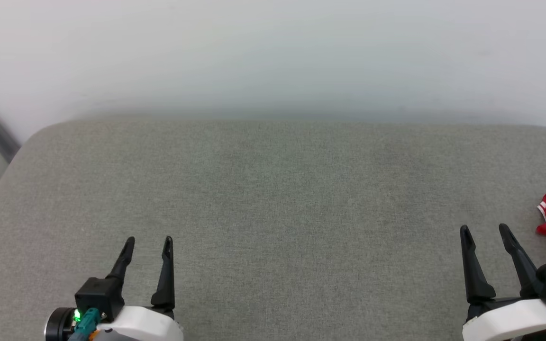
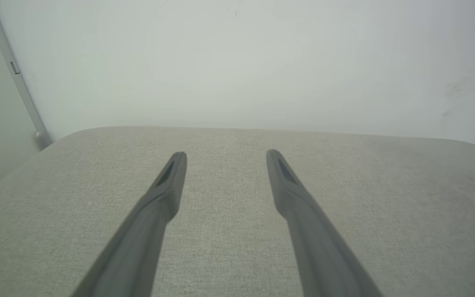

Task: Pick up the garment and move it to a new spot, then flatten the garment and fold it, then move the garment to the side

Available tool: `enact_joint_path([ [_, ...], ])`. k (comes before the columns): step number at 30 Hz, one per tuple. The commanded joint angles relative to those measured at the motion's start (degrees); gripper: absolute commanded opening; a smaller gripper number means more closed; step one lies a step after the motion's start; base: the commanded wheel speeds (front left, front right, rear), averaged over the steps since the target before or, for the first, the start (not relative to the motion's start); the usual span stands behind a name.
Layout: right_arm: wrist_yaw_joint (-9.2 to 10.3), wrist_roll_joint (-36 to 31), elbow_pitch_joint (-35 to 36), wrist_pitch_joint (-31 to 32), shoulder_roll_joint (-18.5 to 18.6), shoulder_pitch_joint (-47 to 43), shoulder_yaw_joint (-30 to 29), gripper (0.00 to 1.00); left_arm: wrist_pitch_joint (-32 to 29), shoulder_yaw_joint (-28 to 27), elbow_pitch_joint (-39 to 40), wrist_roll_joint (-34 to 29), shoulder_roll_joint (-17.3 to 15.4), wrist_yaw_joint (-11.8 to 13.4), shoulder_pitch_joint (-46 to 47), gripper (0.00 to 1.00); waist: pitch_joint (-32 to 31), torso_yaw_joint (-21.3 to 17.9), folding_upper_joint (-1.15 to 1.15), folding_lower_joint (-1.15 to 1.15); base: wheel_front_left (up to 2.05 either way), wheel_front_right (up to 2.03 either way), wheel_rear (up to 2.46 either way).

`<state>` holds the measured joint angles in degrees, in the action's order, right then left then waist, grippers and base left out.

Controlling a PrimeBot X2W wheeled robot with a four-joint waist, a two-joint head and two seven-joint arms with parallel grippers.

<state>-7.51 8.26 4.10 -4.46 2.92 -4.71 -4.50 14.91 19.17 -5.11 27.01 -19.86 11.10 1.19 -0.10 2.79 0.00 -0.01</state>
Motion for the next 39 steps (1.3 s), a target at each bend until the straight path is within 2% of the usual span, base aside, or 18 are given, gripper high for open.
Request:
enact_joint_path([
  [1, 0.04, 0.23, 0.58, 0.34, -0.06, -1.04, 0.06, 1.0, 0.36, 0.3, -0.1, -0.37, 0.13, 0.12, -0.74, 1.0, -1.08, 0.0, 0.0, 0.01, 0.0, 0.0, 0.0],
  [10, 0.04, -0.19, 1.97, 1.38, -0.06, -4.34, 0.95, 1.0, 0.21, 1.74, -1.46, -1.78, -0.52, 0.66, -1.76, 1.0, -3.17, -0.16, 0.0, 0.01, 0.0, 0.0, 0.0],
  [30, 0.04, -0.7, 1.01, 1.97, -0.07, -4.93, 0.73, 1.0, -0.27, 2.86, -1.36, -2.28, -1.44, 0.91, -0.13, 1.0, -2.76, 0.01, 0.0, 0.01, 0.0, 0.0, 0.0],
  [31, 0.0, -0.66, 1.11, 1.97, 0.0, -4.22, 0.8, 0.0, -0.21, 2.82, -1.4, -2.12, -1.21, 0.73, -0.73, 0.0, -2.76, 0.01, 0.0, 0.02, 0.0, 0.0, 0.0],
  [34, 0.0, -0.45, -0.35, 1.96, -0.01, -4.59, 0.98, 0.0, -0.25, 3.12, -2.59, -1.86, -0.45, 0.65, -1.59, 0.0, -2.74, 0.0, 0.0, 0.02, 0.0, 0.0, 0.0],
  [39, 0.0, 5.74, -1.34, 2.3, 0.16, -3.66, 1.1, 0.0, -1.53, 1.31, -2.67, 3.02, 0.64, -0.57, -1.3, 0.0, -2.62, -0.11, 0.0, 0.02, 0.0, 0.0, 0.0],
])
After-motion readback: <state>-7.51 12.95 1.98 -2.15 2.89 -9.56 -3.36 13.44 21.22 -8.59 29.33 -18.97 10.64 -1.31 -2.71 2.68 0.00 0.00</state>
